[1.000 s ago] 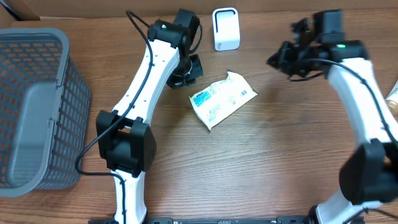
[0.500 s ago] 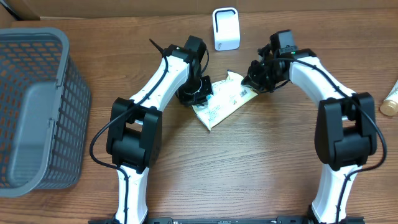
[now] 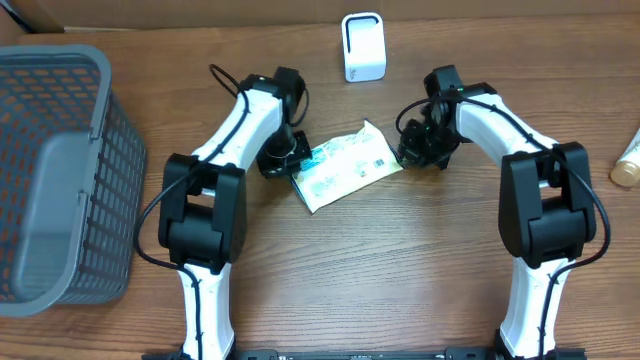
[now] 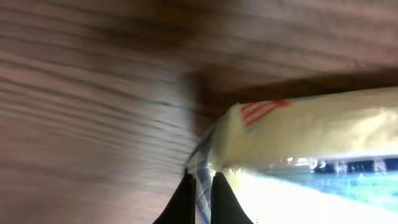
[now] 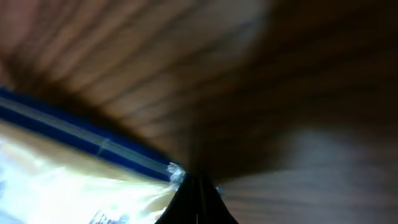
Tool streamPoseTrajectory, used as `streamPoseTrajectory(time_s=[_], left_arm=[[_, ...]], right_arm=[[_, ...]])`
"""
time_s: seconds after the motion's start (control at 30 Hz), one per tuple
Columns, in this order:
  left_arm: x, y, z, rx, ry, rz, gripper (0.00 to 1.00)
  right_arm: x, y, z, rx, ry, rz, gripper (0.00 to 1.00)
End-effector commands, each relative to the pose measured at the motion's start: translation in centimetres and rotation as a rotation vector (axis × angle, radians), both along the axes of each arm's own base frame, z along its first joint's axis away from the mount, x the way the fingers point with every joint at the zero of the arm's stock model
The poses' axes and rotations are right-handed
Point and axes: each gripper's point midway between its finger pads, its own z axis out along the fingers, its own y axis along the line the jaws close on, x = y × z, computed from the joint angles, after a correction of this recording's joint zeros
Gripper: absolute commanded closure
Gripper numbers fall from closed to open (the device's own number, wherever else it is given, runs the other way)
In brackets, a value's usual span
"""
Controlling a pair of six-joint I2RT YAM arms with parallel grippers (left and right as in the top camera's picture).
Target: Scan the item barcode
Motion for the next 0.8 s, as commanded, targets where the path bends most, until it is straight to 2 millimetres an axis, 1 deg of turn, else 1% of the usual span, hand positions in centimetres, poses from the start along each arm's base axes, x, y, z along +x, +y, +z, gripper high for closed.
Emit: streamPoseTrajectory(time_s=[0.0, 0.07, 0.13, 0.2, 0.23, 0.3, 0.37, 0.43, 0.5, 0.67, 0.77], left_arm=[[2.5, 0.8, 2.6, 0.025, -0.080, -0.015, 0.96], [3.2, 0.3, 3.9, -0.004, -0.104, -0.040, 0.96], [3.9, -1.2, 5.3, -0.072, -0.136, -0.097, 0.96], [4.4, -2.6, 6.4, -0.141, -0.160, -0.115, 0.96], [4.5, -3.0, 6.6, -0.166, -0.166, -0.110, 0.96], [4.7, -3.8, 6.7, -0.208, -0.166, -0.086, 0.96], [4.6, -4.0, 6.3, -0.215, -0.160, -0.074, 0.96], [4.3, -3.9, 5.7, -0.208, -0.146, -0.068, 0.96], [3.9, -3.9, 4.9, -0.206, -0.132, -0.069, 0.96], [3.6, -3.9, 2.1, -0.205, -0.131, -0.071, 0.96], [3.4, -3.7, 0.9, -0.204, -0.130, -0.069, 0.96]], right_arm=[[0.1, -2.9, 1.7, -0.134, -0.031, -0.053, 0.96], [0.2, -2.6, 3.6, -0.125, -0.066, -0.050, 0.96], [0.6, -2.0, 5.9, -0.092, -0.130, -0.029, 0.96], [1.6, -0.1, 8.8, 0.007, -0.246, 0.059, 0.96], [2.1, 0.9, 10.2, 0.063, -0.302, 0.095, 0.96], [3.0, 2.3, 12.0, 0.145, -0.377, 0.124, 0.96], [3.7, 3.1, 12.7, 0.186, -0.417, 0.137, 0.96], [4.1, 3.7, 12.2, 0.191, -0.429, 0.147, 0.96], [4.2, 4.4, 11.3, 0.198, -0.421, 0.162, 0.96], [3.8, 7.7, 7.5, 0.236, -0.363, 0.208, 0.96], [3.3, 9.3, 5.4, 0.238, -0.325, 0.216, 0.96]])
